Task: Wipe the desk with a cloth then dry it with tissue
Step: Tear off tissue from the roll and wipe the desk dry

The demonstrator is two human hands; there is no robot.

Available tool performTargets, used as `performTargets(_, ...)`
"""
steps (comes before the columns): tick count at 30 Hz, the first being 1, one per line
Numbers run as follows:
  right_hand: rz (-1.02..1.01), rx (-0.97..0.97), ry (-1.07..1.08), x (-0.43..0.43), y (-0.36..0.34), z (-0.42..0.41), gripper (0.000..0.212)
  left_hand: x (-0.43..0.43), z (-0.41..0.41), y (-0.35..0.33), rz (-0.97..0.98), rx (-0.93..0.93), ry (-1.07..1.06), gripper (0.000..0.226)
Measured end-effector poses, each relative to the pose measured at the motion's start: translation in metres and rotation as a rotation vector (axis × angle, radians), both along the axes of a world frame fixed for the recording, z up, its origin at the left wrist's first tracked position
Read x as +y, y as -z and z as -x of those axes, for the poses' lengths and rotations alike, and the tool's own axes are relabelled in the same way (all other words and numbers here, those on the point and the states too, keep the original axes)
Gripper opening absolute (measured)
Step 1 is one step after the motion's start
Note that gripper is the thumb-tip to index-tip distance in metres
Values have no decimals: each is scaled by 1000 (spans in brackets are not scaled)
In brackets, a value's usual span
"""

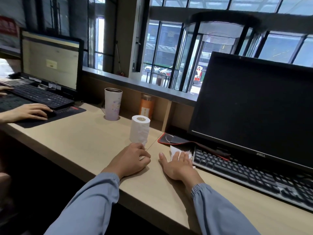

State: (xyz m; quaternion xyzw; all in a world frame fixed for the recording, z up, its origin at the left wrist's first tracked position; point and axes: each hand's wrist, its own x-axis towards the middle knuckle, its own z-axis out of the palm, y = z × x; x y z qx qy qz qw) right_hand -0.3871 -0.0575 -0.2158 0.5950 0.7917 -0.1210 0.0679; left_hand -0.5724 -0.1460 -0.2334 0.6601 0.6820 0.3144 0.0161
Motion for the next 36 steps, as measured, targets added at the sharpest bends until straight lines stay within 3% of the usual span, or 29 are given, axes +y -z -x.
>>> performTargets(9,0,54,-87,14,-3,-6,93,6,4,3,14,-17,12,28)
performTargets(20,54,58,72,10,-9,7,101,6,5,4,17,-7,9,27)
performTargets(28,-10,3,37,-8,3,-1,103,6,3,1,31,-30,11,27)
performTargets(36,25,83,145,-5,-7,11,103,4,5,3,28,-37,19,27)
